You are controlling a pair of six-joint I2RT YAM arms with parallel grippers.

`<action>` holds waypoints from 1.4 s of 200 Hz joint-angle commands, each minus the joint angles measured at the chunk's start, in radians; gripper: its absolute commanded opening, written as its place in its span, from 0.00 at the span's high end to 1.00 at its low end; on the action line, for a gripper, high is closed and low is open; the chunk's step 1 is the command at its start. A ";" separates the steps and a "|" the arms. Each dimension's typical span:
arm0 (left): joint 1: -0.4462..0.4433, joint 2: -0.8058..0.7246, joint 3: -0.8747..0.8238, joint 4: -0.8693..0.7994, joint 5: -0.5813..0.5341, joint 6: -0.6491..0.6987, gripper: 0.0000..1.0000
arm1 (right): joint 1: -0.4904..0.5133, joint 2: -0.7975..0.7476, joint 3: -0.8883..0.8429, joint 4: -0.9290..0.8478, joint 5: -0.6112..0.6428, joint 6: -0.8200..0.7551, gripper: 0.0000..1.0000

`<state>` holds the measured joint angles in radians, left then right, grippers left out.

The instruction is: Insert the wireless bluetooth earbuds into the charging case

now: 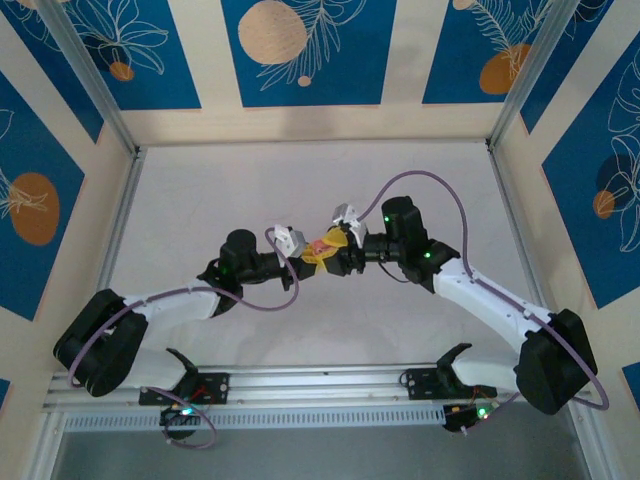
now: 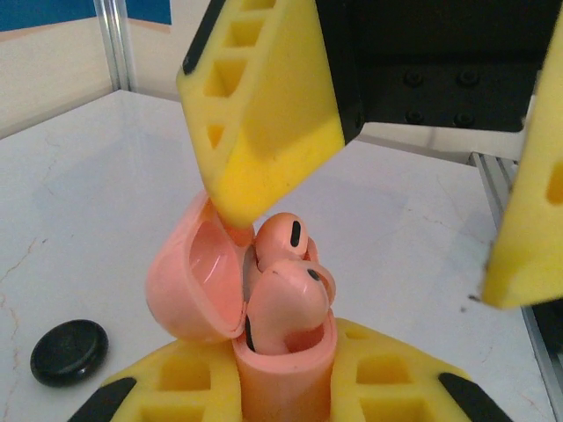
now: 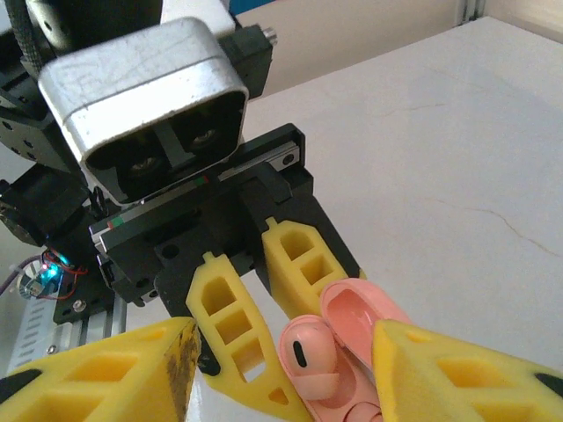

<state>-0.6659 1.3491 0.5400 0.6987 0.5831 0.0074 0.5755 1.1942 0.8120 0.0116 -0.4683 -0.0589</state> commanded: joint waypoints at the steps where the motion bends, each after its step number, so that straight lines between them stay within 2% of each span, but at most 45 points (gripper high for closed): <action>1: -0.006 -0.029 0.026 0.016 0.011 0.031 0.87 | -0.011 -0.040 0.013 0.010 -0.016 0.037 0.43; 42: -0.007 -0.036 0.027 -0.022 -0.012 0.067 0.87 | -0.023 -0.084 0.015 -0.019 0.008 0.081 0.44; 74: -0.007 -0.046 0.029 -0.060 -0.028 0.104 0.87 | -0.041 -0.111 0.024 -0.101 0.066 0.160 0.50; 112: -0.007 -0.064 0.030 -0.105 -0.046 0.141 0.87 | -0.015 -0.059 0.087 -0.269 0.146 0.246 0.58; 139: -0.008 -0.068 0.022 -0.089 -0.017 0.153 0.87 | -0.014 -0.039 0.083 -0.288 0.187 0.264 0.57; 164: -0.007 -0.068 -0.003 -0.020 0.052 0.153 0.87 | -0.054 -0.061 0.048 -0.207 0.110 0.260 0.43; 185: -0.009 -0.065 0.001 -0.002 0.118 0.148 0.87 | -0.112 -0.048 0.055 -0.172 -0.018 0.265 0.38; 226: -0.009 -0.064 -0.002 0.045 0.174 0.121 0.87 | -0.155 0.032 0.088 -0.148 -0.198 0.263 0.37; 280: -0.009 -0.059 0.003 0.044 0.147 0.098 0.86 | -0.155 0.083 0.084 -0.074 -0.407 0.256 0.38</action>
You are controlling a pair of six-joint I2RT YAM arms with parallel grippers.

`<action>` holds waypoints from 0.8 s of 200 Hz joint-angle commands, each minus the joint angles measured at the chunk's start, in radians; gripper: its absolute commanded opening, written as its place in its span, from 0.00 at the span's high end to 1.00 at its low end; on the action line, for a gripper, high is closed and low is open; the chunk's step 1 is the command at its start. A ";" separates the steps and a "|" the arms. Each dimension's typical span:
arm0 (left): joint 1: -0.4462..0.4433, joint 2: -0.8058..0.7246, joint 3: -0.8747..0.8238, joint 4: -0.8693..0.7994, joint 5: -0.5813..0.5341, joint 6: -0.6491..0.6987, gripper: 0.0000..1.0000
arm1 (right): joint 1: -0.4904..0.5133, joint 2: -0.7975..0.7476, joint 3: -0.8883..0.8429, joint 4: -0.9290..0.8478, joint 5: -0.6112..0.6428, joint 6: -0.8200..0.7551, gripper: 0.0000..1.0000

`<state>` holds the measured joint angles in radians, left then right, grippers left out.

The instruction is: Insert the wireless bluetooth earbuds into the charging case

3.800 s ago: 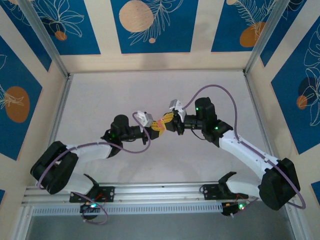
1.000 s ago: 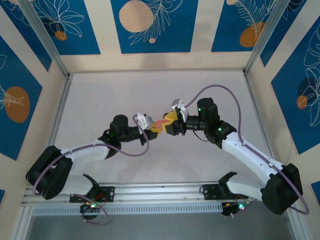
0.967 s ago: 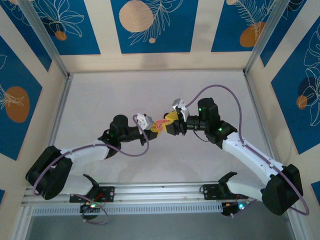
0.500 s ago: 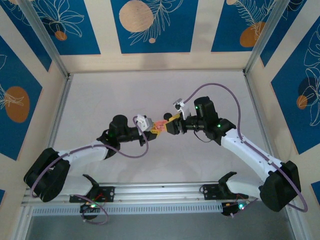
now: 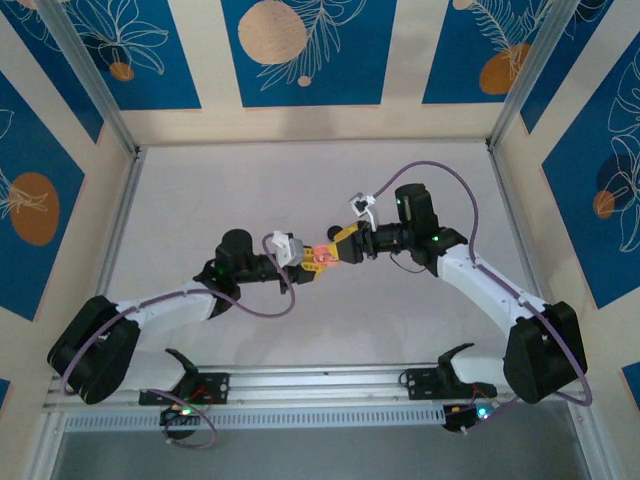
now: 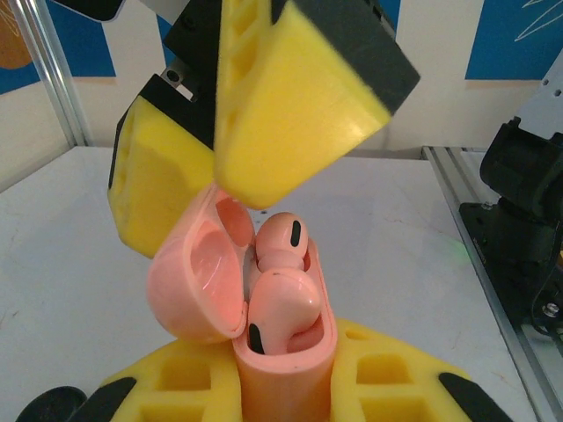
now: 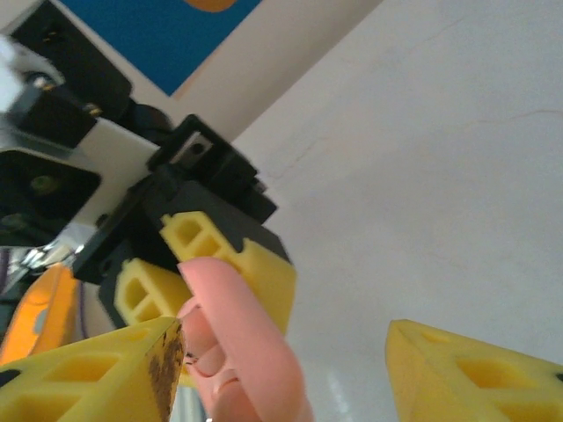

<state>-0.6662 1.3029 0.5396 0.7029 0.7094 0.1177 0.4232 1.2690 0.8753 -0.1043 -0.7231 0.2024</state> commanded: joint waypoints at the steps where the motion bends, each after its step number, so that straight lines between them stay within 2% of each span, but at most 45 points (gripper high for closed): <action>1: -0.008 -0.013 0.003 0.040 0.020 -0.012 0.86 | -0.003 0.009 0.021 0.043 -0.155 -0.006 0.39; 46: -0.006 -0.013 0.002 0.026 -0.043 -0.027 0.87 | -0.013 -0.057 -0.032 0.075 -0.231 -0.008 0.46; 86: -0.004 0.000 0.005 0.023 -0.073 -0.059 0.86 | -0.063 -0.152 -0.112 0.084 -0.212 0.013 0.51; 114: -0.001 0.050 0.046 -0.051 -0.124 -0.163 0.85 | -0.100 -0.172 -0.131 0.048 -0.056 0.063 0.51; 139: 0.003 0.150 0.104 -0.154 -0.137 -0.335 0.85 | -0.130 -0.137 -0.136 0.003 0.073 0.124 0.51; 160: 0.005 0.235 0.110 -0.146 -0.141 -0.517 0.85 | -0.157 -0.102 -0.141 -0.027 0.157 0.185 0.51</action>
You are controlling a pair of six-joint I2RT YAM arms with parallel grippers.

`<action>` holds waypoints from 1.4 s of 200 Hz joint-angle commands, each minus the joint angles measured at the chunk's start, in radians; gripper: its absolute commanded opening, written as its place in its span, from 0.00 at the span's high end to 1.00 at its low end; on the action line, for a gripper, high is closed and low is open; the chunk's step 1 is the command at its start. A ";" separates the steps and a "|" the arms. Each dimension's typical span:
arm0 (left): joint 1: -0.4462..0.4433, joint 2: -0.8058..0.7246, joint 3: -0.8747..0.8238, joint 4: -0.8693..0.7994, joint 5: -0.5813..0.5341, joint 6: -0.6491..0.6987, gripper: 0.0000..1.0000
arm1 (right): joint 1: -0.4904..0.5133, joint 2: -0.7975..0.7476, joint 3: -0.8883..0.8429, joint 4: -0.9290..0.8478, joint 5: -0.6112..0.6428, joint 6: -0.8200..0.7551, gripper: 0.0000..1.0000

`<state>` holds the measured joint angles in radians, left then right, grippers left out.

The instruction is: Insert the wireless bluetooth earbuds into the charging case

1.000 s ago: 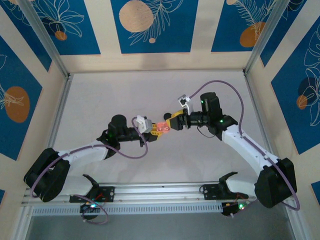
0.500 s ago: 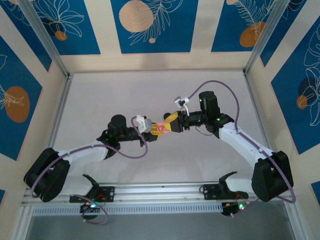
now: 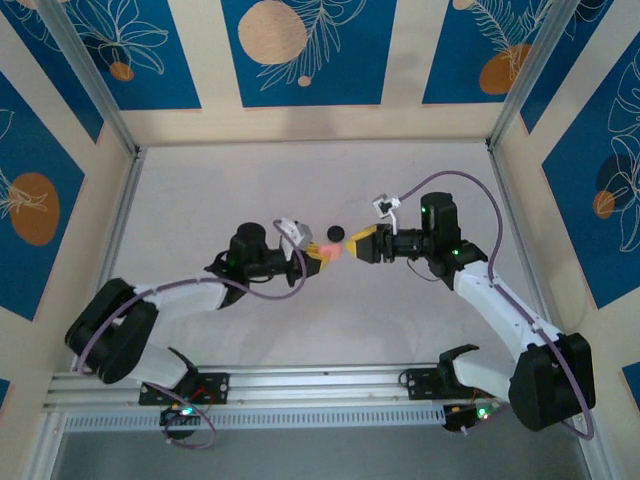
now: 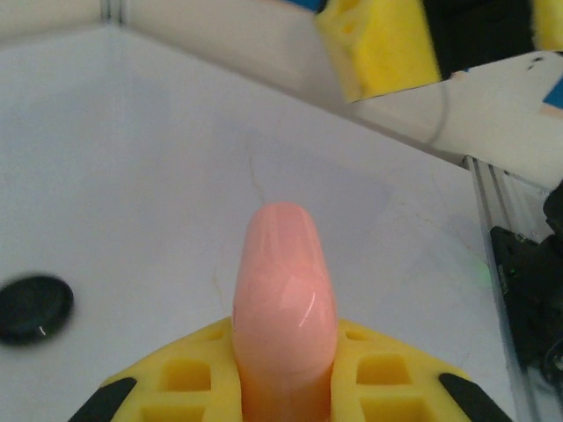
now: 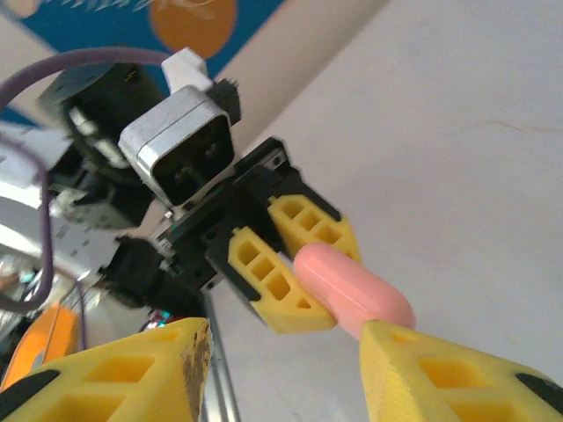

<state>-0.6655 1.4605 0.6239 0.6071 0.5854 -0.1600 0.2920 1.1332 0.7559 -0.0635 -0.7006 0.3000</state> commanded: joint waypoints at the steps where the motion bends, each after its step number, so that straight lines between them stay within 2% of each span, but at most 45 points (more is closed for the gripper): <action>1: 0.005 0.081 0.026 -0.049 -0.018 -0.248 0.85 | -0.027 0.035 -0.023 -0.068 0.136 0.088 0.51; 15: 0.005 0.133 0.026 -0.037 -0.011 -0.356 0.84 | -0.040 0.048 -0.037 -0.065 0.147 0.114 0.51; 38: 0.006 0.194 0.035 -0.069 -0.014 -0.438 0.80 | -0.051 0.050 -0.054 -0.061 0.156 0.136 0.51; 57: 0.011 0.216 0.058 -0.152 -0.028 -0.454 0.75 | -0.055 0.041 -0.063 -0.065 0.158 0.139 0.51; 98: 0.036 0.204 0.121 -0.421 -0.131 -0.415 0.65 | -0.069 0.015 -0.084 -0.078 0.165 0.139 0.51; 132: 0.078 0.158 0.138 -0.587 -0.225 -0.374 0.43 | -0.092 0.003 -0.092 -0.085 0.176 0.131 0.50; 149: 0.107 0.115 0.156 -0.685 -0.304 -0.324 0.34 | -0.109 -0.006 -0.096 -0.094 0.214 0.116 0.46; 165: 0.135 0.056 0.166 -0.746 -0.401 -0.269 0.24 | -0.134 -0.023 -0.107 -0.094 0.305 0.089 0.41; 178: 0.153 -0.005 0.169 -0.775 -0.525 -0.219 0.16 | -0.153 -0.045 -0.121 -0.090 0.428 0.051 0.35; 186: 0.161 -0.045 0.167 -0.777 -0.609 -0.180 0.01 | -0.164 -0.063 -0.136 -0.075 0.520 0.026 0.30; 192: 0.167 -0.074 0.163 -0.777 -0.678 -0.157 0.00 | -0.171 -0.077 -0.151 -0.055 0.588 0.006 0.27; 199: 0.173 -0.112 0.156 -0.768 -0.759 -0.127 0.00 | -0.182 -0.091 -0.175 -0.015 0.661 -0.025 0.20; 202: 0.174 -0.127 0.150 -0.760 -0.792 -0.113 0.00 | -0.186 -0.098 -0.186 0.007 0.686 -0.039 0.06; 205: 0.175 -0.142 0.144 -0.747 -0.825 -0.094 0.00 | -0.191 -0.102 -0.198 0.027 0.709 -0.053 0.00; 226: 0.176 -0.244 0.046 -0.601 -1.098 0.023 0.00 | -0.238 -0.112 -0.292 0.208 0.804 -0.139 0.01; 243: 0.188 -0.299 -0.107 -0.323 -1.318 0.074 0.00 | -0.280 -0.070 -0.372 0.402 0.819 -0.217 0.01; 252: 0.219 -0.306 -0.174 -0.169 -1.337 0.112 0.00 | -0.302 -0.027 -0.395 0.486 0.816 -0.250 0.01; 270: 0.272 -0.288 -0.180 -0.122 -1.331 0.128 0.00 | -0.349 0.067 -0.400 0.563 0.791 -0.249 0.01; 280: 0.280 -0.243 -0.200 -0.021 -1.323 0.226 0.00 | -0.356 0.091 -0.377 0.561 0.756 -0.247 0.01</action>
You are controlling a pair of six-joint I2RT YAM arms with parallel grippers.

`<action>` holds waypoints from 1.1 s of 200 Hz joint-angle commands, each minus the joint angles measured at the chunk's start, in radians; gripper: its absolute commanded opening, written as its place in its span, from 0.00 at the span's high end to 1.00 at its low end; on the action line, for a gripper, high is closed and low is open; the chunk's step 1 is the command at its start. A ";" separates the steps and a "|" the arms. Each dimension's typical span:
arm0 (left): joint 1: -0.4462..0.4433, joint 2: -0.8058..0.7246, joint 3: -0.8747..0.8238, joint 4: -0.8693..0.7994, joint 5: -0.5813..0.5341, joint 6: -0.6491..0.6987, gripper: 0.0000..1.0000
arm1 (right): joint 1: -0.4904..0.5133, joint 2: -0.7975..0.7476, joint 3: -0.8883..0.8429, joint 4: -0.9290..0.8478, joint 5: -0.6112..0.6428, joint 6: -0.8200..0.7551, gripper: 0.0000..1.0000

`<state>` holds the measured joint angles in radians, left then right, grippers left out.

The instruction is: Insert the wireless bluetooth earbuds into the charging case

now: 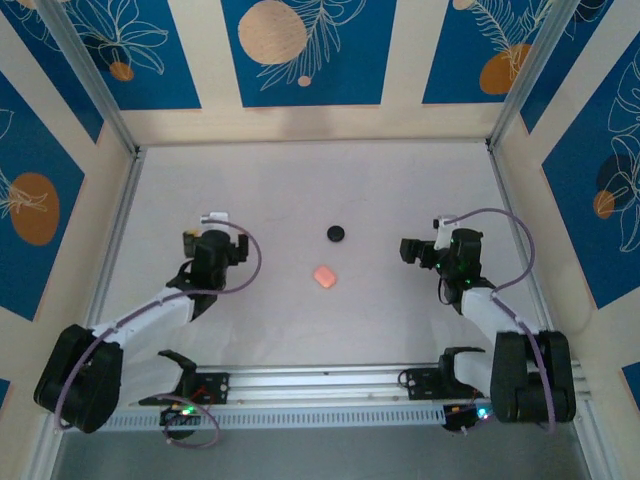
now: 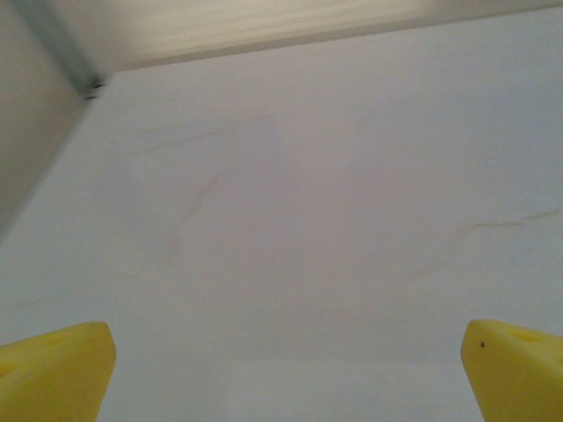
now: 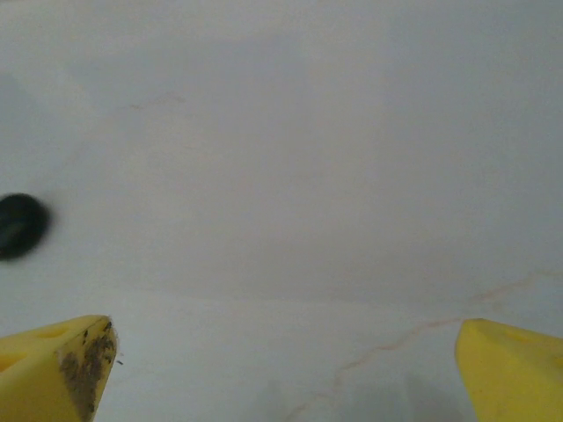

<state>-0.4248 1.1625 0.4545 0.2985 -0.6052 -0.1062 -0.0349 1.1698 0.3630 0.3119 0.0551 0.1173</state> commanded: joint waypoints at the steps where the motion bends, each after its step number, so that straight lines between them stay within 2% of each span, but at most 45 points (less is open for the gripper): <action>1: 0.039 0.064 -0.035 0.304 -0.132 0.182 0.00 | -0.029 0.058 0.014 0.194 -0.002 -0.065 0.01; 16: 0.041 0.165 -0.120 0.570 -0.166 0.277 0.00 | -0.031 0.114 -0.006 0.340 -0.049 -0.075 0.01; 26: 0.059 0.243 -0.181 0.732 -0.128 0.269 0.00 | -0.030 0.142 0.044 0.268 -0.044 -0.079 0.01; 40: 0.073 0.358 -0.228 1.026 -0.068 0.346 0.00 | -0.028 0.162 0.068 0.247 -0.048 -0.092 0.01; 47: 0.084 0.420 -0.218 1.052 -0.088 0.318 0.00 | -0.027 0.158 0.057 0.266 -0.048 -0.094 0.01; 53: 0.083 0.462 -0.211 1.107 -0.088 0.349 0.00 | -0.026 0.147 0.048 0.276 -0.044 -0.099 0.01; 68: 0.091 0.407 -0.207 0.992 -0.056 0.315 0.00 | -0.022 0.122 0.006 0.325 -0.031 -0.100 0.01; 93: 0.156 0.409 -0.267 1.067 0.139 0.275 0.00 | -0.019 0.119 0.001 0.332 -0.014 -0.097 0.01; 108: 0.223 0.458 -0.272 1.098 0.331 0.246 0.00 | -0.028 0.126 0.010 0.320 -0.016 -0.086 0.01; 114: 0.225 0.480 -0.248 1.095 0.316 0.253 0.00 | -0.032 0.128 0.013 0.319 -0.021 -0.083 0.01; 128: 0.239 0.396 -0.174 0.815 0.296 0.209 0.00 | -0.036 0.122 0.007 0.323 -0.039 -0.086 0.01; 137: 0.258 0.410 -0.119 0.740 0.249 0.170 0.00 | -0.031 0.116 0.000 0.330 -0.055 -0.100 0.01; 148: 0.295 0.398 -0.101 0.678 0.304 0.138 0.00 | -0.017 0.113 -0.007 0.335 -0.072 -0.122 0.01; 173: 0.305 0.397 -0.100 0.677 0.314 0.131 0.00 | 0.014 0.114 -0.004 0.332 -0.096 -0.140 0.01; 183: 0.305 0.402 -0.099 0.685 0.318 0.137 0.00 | 0.024 0.127 -0.019 0.396 -0.140 -0.115 0.01; 207: 0.305 0.398 -0.099 0.676 0.322 0.135 0.00 | 0.068 0.248 -0.005 0.506 -0.048 -0.097 0.01; 214: 0.306 0.402 -0.100 0.684 0.322 0.137 0.00 | 0.062 0.302 0.011 0.542 -0.057 -0.089 0.01; 220: 0.306 0.401 -0.099 0.683 0.324 0.138 0.00 | 0.045 0.310 0.032 0.497 -0.077 -0.080 0.01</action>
<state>-0.1280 1.5734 0.3492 0.9970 -0.3103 0.0502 0.0177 1.3769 0.3557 0.7422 -0.0265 0.0177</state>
